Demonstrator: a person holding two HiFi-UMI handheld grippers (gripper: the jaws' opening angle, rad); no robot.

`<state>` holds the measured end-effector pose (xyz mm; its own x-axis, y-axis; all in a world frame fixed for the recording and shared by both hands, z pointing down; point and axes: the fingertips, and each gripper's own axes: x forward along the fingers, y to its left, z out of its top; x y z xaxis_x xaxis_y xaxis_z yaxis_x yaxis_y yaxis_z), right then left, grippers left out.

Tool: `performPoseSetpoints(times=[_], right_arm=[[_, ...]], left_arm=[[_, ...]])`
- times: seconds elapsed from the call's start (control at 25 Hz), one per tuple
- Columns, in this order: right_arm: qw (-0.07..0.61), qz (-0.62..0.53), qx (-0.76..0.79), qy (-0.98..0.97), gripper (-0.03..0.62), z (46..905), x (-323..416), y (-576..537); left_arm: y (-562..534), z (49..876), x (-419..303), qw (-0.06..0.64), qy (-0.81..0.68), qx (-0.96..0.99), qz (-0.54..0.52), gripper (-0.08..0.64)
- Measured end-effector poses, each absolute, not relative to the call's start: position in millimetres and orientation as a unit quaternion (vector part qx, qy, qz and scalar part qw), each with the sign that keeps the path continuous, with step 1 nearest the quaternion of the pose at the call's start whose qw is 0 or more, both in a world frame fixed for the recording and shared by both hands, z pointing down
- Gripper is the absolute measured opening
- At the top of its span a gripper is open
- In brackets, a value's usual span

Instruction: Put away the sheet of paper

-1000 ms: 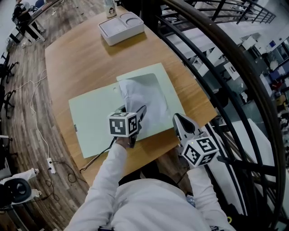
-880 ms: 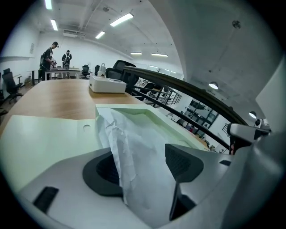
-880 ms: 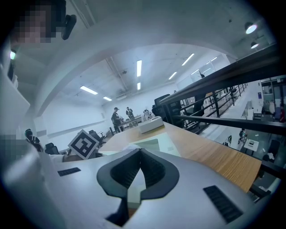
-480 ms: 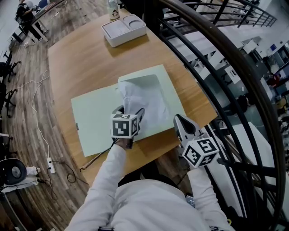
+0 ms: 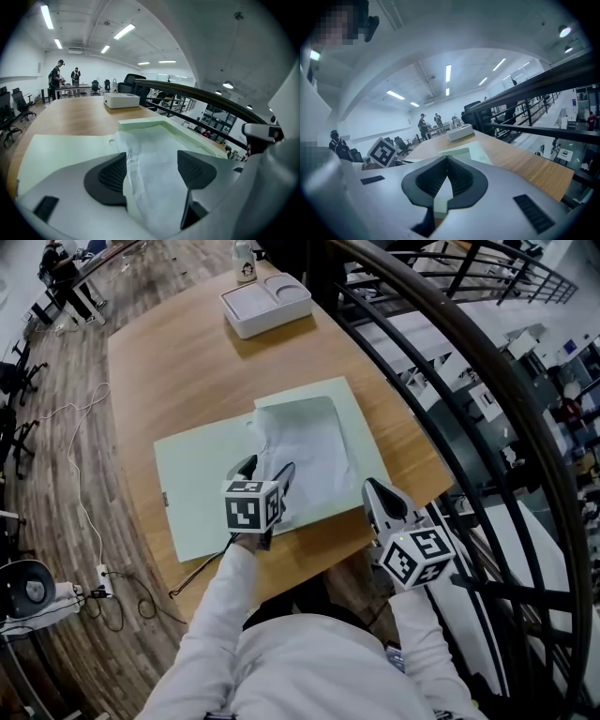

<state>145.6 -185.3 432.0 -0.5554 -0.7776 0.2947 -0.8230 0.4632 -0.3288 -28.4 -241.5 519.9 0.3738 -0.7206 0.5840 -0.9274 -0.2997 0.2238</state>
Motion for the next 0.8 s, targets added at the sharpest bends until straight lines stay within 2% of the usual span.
performPoseSetpoints(times=[0.2, 0.4, 0.8], right_arm=[[0.045, 0.213, 0.471, -0.855, 0.028, 425, 140, -184], [0.041, 0.204, 0.476, -0.854, 0.028, 417, 136, -178], [0.031, 0.185, 0.49, -0.851, 0.028, 406, 127, -168]], left_arm=[[-239, 496, -29, 0.259, -0.513, 0.802, 0.162, 0.342], [-235, 469, -28, 0.239, -0.504, 0.819, 0.137, 0.261], [-220, 428, -30, 0.182, -0.483, 0.85, 0.102, 0.167]])
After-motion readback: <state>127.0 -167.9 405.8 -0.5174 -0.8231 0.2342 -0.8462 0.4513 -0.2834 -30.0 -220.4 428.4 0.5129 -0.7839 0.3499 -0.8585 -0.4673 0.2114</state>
